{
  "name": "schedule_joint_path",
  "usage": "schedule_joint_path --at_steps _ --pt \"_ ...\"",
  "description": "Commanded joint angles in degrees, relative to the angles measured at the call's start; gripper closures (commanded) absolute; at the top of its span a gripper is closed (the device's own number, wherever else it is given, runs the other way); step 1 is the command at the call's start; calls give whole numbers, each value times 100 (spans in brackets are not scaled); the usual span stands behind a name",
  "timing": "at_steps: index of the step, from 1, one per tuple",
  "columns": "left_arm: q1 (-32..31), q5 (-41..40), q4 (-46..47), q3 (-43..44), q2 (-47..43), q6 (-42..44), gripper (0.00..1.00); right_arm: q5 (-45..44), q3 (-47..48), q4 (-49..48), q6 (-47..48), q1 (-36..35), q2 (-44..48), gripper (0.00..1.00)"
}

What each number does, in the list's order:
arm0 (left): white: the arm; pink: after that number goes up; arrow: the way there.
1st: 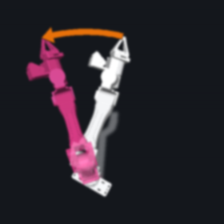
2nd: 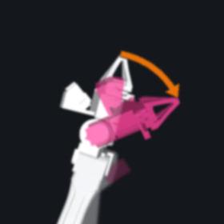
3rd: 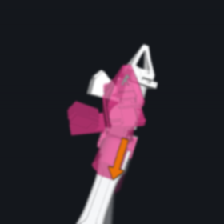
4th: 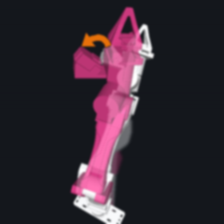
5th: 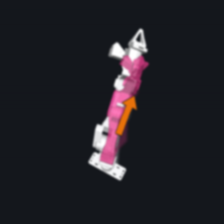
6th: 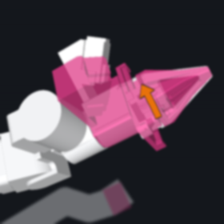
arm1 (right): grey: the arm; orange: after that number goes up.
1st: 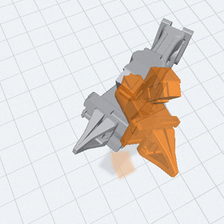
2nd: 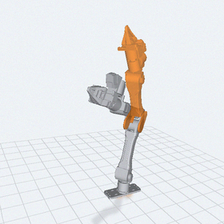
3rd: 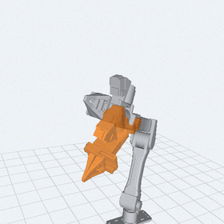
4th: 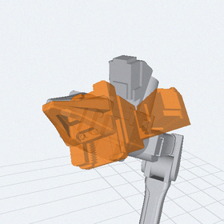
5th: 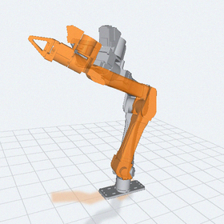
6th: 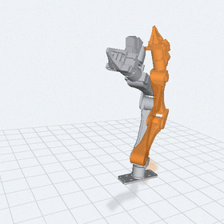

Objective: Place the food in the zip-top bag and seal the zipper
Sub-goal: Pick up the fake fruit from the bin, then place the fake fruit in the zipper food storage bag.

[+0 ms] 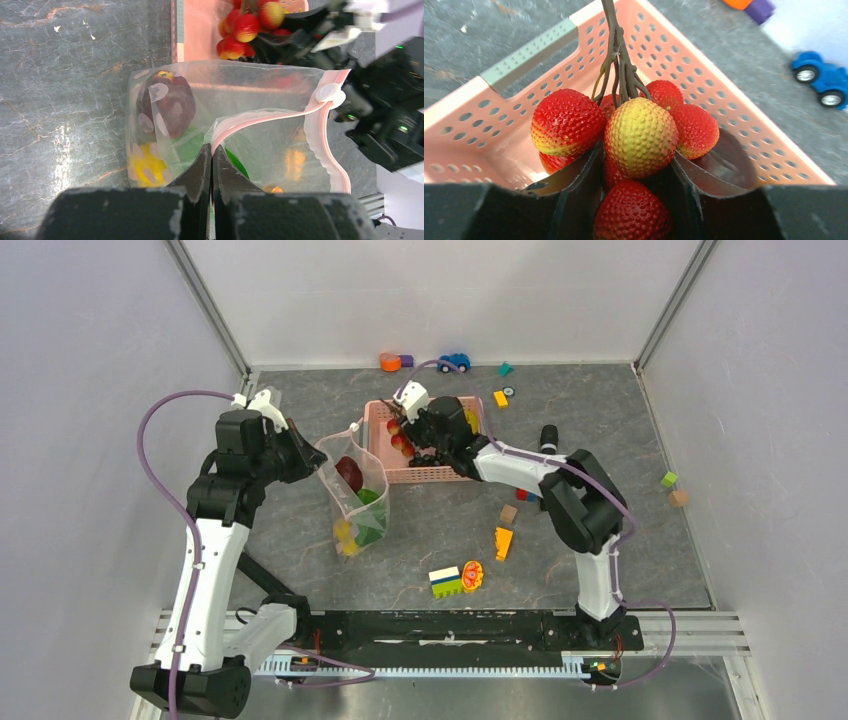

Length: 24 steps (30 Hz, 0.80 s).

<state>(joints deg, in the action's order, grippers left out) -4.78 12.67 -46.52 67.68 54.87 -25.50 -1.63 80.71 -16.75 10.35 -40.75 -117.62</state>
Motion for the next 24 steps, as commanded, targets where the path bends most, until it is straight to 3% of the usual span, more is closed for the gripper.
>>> schedule_joint_path --at_steps 1,14,24 --pt "62 130 188 -25 -55 -184 98 -311 -263 -632 -55 15 934 100" --pt "76 131 205 -46 -36 -195 98 -53 -901 -552 -351 19 2381 100" --pt "82 109 205 -54 -69 -196 98 1016 -1472 -414 -525 15 3642 100"
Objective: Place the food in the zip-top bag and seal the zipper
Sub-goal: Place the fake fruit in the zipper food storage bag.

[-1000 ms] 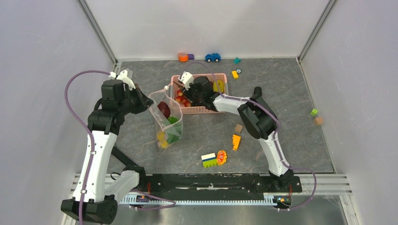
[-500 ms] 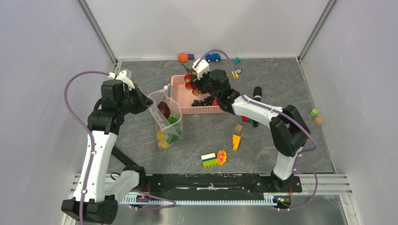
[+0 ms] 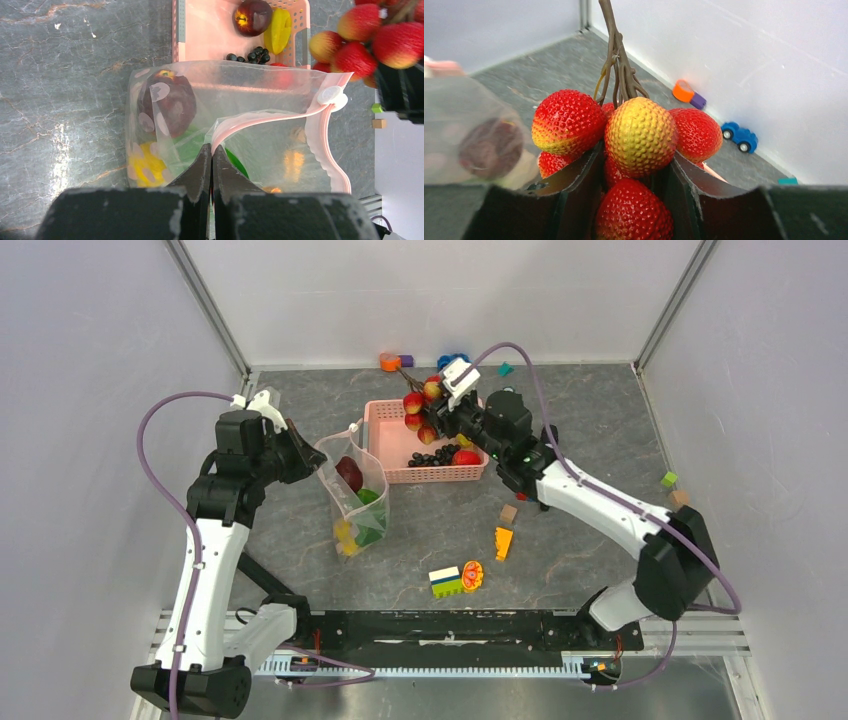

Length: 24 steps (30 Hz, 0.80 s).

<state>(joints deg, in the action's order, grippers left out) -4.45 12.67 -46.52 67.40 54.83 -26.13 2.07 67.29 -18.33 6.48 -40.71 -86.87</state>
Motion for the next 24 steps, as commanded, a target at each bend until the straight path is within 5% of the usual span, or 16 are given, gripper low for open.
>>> schedule_joint_path --at_steps 1,12,24 --pt "49 97 205 -25 -60 -138 98 853 -168 -272 -159 16 685 100" --pt "49 196 204 -25 -16 -138 98 2772 -259 -597 -604 2 1325 100" --pt "49 336 258 -51 -90 -144 98 4552 334 -2576 -2421 -347 338 100"
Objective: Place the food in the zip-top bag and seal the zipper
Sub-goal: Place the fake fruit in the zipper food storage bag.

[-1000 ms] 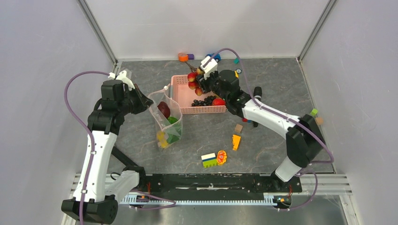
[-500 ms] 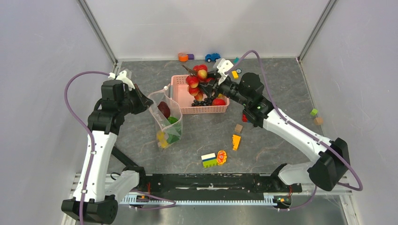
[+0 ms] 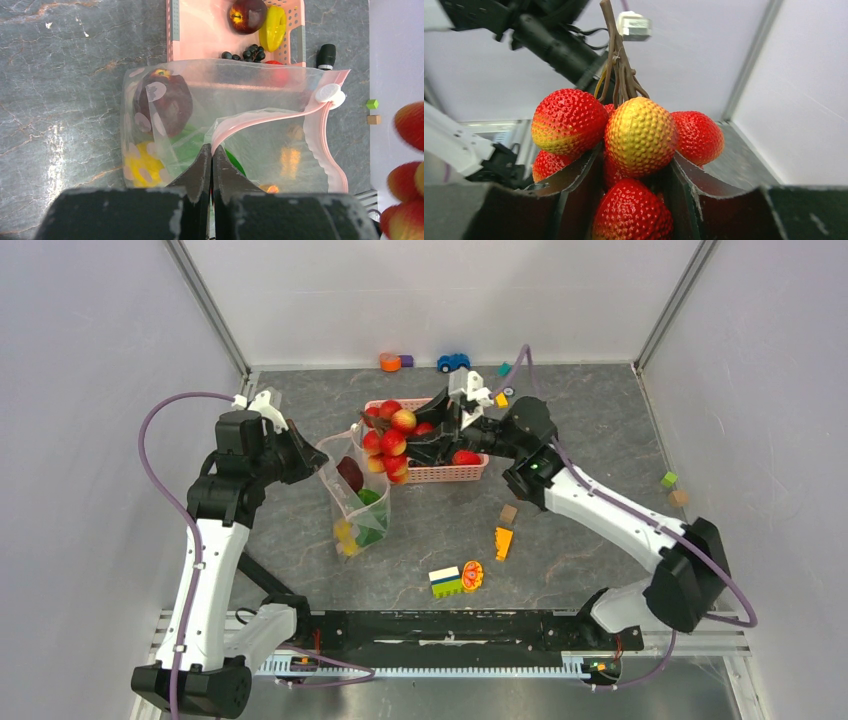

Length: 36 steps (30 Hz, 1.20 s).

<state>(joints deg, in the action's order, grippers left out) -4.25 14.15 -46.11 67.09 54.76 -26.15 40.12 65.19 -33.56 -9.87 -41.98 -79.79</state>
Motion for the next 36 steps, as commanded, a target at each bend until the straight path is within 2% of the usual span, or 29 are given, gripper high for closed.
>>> schedule_joint_path --at_steps 1,6,12,23,27,28,29,32,36 --pt "30 189 218 -19 -73 -140 98 796 720 -1056 -863 -295 -515 100" --pt "25 184 221 -16 -73 -140 98 993 1192 -1226 -995 -737 -1076 100" --pt "27 245 237 -29 -78 -146 98 1174 1196 -2722 -2004 -847 -1689 100" --pt "28 348 295 -47 -97 -132 98 869 1101 -2203 -1510 -943 -2115 100" --pt "25 361 296 -47 -126 -133 98 563 929 -1535 -926 -935 -1972 100" --pt "29 352 295 -47 -144 -592 98 427 875 -1253 -697 -935 -1919 100" --pt "30 351 291 -47 -151 -150 98 265 830 -1004 -504 -937 -1833 100" --pt "30 336 295 -47 -186 -129 98 -156 532 -650 -97 -931 -1571 100" --pt "30 309 296 -40 -219 -123 98 -544 158 -529 -33 -926 -1308 100"
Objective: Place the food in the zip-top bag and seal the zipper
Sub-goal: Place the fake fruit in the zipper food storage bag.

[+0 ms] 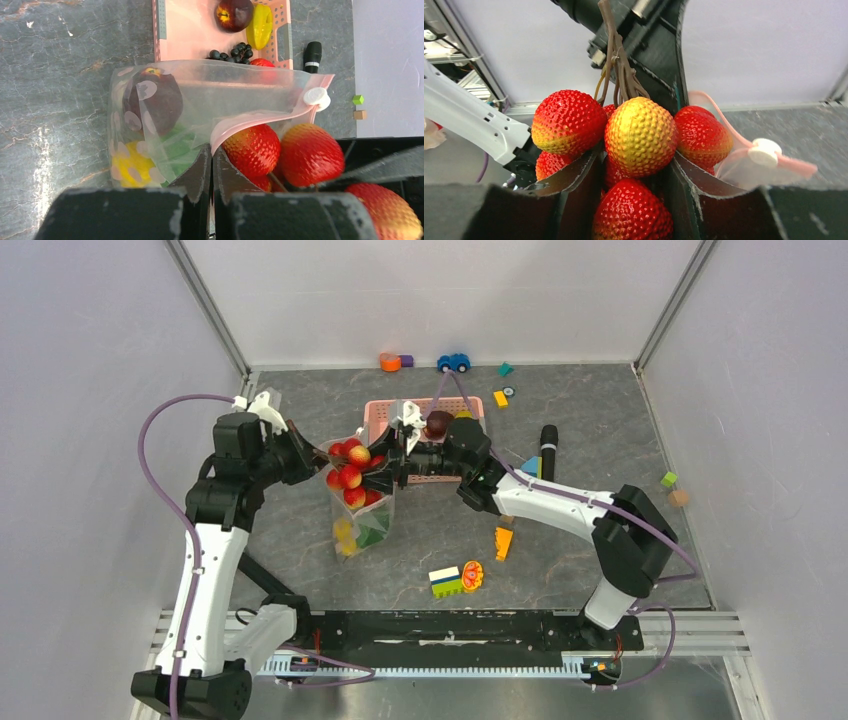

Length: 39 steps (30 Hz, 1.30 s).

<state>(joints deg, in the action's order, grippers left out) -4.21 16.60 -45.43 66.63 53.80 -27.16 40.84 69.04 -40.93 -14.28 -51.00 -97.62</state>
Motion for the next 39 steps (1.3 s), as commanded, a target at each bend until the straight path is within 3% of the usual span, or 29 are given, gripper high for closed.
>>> schedule_joint_path --at_steps 1,10,13,24,39 --pt "25 67 228 8 -124 -24 98 -688 -278 260 445 -22 525 100" --pt "24 -7 219 17 -191 3 98 -1619 -475 795 1045 -24 872 100" --pt "32 -10 230 17 -204 -2 98 -1956 -415 1111 1279 -24 877 94" --pt "34 100 250 -1 -123 -18 98 -2135 -194 1552 1764 -224 662 86" --pt "32 269 304 -27 -142 -36 98 -4517 197 2833 2531 -885 543 85"
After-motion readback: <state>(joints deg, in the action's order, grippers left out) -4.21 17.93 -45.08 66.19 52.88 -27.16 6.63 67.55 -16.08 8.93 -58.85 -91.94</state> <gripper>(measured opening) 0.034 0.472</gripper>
